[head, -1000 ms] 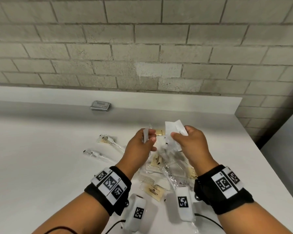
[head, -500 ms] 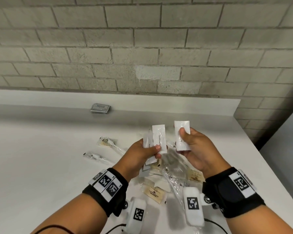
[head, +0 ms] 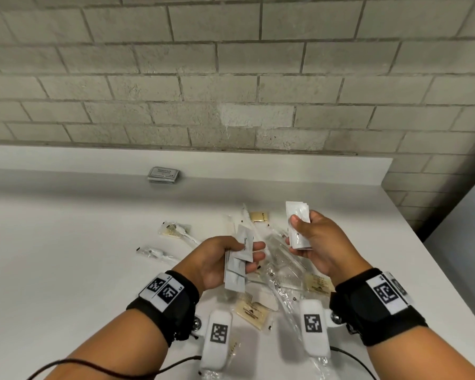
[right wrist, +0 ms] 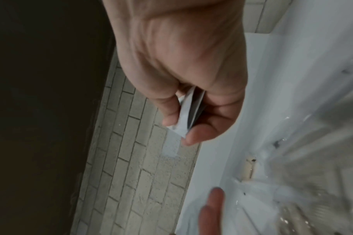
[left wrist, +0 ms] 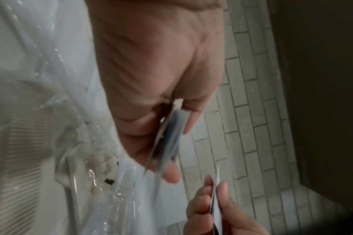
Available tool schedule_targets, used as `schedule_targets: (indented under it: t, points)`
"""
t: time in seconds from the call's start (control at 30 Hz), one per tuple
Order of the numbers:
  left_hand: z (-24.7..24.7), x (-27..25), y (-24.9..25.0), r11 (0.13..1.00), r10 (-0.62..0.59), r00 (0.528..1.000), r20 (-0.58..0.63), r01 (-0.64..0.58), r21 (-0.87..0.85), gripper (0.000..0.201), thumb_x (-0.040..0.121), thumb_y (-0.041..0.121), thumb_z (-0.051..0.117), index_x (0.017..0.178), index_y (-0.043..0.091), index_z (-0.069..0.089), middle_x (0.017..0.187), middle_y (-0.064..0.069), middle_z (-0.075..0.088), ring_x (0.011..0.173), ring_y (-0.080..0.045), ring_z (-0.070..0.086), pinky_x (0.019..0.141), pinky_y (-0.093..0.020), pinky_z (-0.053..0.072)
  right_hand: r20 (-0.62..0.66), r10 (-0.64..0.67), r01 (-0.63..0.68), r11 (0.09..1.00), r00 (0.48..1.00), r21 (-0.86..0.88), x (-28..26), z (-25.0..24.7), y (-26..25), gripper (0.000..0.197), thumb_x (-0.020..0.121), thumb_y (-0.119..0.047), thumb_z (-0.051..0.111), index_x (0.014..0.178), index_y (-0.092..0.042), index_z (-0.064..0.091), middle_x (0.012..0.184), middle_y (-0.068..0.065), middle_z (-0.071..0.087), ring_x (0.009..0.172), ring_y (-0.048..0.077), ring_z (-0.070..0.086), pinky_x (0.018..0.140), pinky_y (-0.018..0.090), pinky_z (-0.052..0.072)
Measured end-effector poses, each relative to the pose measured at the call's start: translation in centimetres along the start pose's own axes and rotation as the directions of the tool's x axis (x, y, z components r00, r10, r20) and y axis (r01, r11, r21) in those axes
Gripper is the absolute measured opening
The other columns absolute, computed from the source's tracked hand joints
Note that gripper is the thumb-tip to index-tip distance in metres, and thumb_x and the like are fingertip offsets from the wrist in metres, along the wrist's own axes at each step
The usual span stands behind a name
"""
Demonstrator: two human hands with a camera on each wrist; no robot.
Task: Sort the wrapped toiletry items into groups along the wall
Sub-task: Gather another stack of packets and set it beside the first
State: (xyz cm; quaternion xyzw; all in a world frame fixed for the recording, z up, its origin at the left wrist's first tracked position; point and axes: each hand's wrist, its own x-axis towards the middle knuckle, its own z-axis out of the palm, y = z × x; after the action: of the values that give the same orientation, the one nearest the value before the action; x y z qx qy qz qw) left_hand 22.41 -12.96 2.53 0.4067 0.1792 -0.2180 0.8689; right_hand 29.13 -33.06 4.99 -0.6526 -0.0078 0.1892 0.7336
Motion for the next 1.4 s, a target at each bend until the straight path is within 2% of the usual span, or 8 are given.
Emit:
schedule_targets:
  t: [0.13,0.3,0.5,0.77,1.07,1.17,1.3,1.4]
  points:
    - [-0.2,0.2,-0.1,0.981,0.155,0.986,0.056,-0.16,0.108,0.028,0.092,-0.005,0.046,0.118,-0.005,0.056,0.113,-0.021,0.068,0.09,-0.032,0.07,0.085,-0.041,0.053,0.046,0.014,-0.015,1.0,0.999,0.019,0.0,-0.2,0.7,0.014,0.096,-0.011,0.055,0.108,-0.012,0.061,0.079,0.002,0.065,0.061,0.012,0.064,0.052,0.025,0.05]
    - [-0.5,0.8,-0.6,0.932,0.301,0.951,-0.075,-0.277,0.232,0.034,0.087,-0.002,0.062,0.119,0.006,0.054,0.09,-0.02,0.067,0.068,-0.03,0.063,0.058,-0.034,0.054,0.121,0.018,-0.03,0.995,0.992,0.096,-0.1,0.3,0.3,0.017,0.093,-0.009,0.057,0.109,-0.009,0.063,0.09,0.008,0.07,0.072,0.019,0.067,0.059,0.029,0.054]
    - [1.0,1.3,-1.4,0.882,0.357,0.932,0.071,-0.361,0.302,0.048,0.081,0.01,0.071,0.126,0.006,0.055,0.105,-0.02,0.066,0.086,-0.031,0.066,0.069,-0.038,0.058,0.094,0.025,-0.024,1.0,0.995,-0.012,-0.5,4.0,1.9,0.016,0.089,-0.007,0.064,0.105,-0.008,0.066,0.102,0.018,0.072,0.09,0.036,0.07,0.08,0.051,0.056]
    - [-0.8,0.6,0.3,0.909,0.206,0.949,-0.238,-0.276,-0.313,0.025,0.097,0.014,0.039,0.113,-0.003,0.048,0.11,-0.023,0.061,0.094,-0.035,0.063,0.076,-0.045,0.053,0.028,0.029,-0.033,0.981,0.999,0.192,0.1,1.6,0.8,0.016,0.089,-0.006,0.063,0.105,-0.009,0.062,0.086,0.011,0.065,0.074,0.028,0.065,0.054,0.034,0.057]
    - [-0.7,0.0,-0.5,0.943,0.24,0.966,-0.096,-0.209,0.259,0.034,0.091,-0.008,0.048,0.124,-0.002,0.053,0.116,-0.028,0.065,0.089,-0.037,0.069,0.081,-0.046,0.055,0.195,-0.1,0.134,0.977,0.976,-0.168,-0.4,1.4,-0.3,0.017,0.092,-0.011,0.062,0.108,-0.016,0.066,0.093,0.003,0.074,0.079,0.019,0.07,0.069,0.033,0.052]
    - [-0.6,-0.3,-0.1,0.89,0.193,0.98,-0.051,-0.153,0.429,0.031,0.088,-0.007,0.055,0.118,-0.001,0.057,0.105,-0.029,0.067,0.091,-0.043,0.065,0.086,-0.053,0.053,0.349,-0.246,0.412,0.717,0.904,-0.562,-0.3,1.9,-2.4,0.014,0.091,-0.022,0.063,0.103,-0.017,0.063,0.108,-0.004,0.06,0.095,0.018,0.062,0.083,0.035,0.05]
    - [0.1,-0.7,0.4,0.808,0.121,0.991,0.057,-0.132,0.575,0.018,0.086,-0.01,0.059,0.098,0.003,0.063,0.085,-0.01,0.07,0.074,-0.024,0.068,0.07,-0.036,0.06,0.735,-0.092,0.739,0.01,0.672,-0.674,-0.4,4.0,-3.6,0.018,0.09,-0.025,0.062,0.103,-0.012,0.062,0.136,-0.004,0.048,0.133,0.017,0.039,0.109,0.027,0.029]
    - [0.2,-0.8,0.9,0.824,0.062,0.985,0.159,-0.14,0.549,0.024,0.08,-0.005,0.063,0.103,0.001,0.064,0.097,-0.016,0.068,0.083,-0.026,0.069,0.07,-0.029,0.059,0.733,0.07,0.728,-0.213,0.676,-0.651,-0.8,4.4,-3.2,0.016,0.089,-0.019,0.06,0.105,-0.018,0.059,0.104,-0.004,0.059,0.103,0.019,0.058,0.087,0.034,0.048]
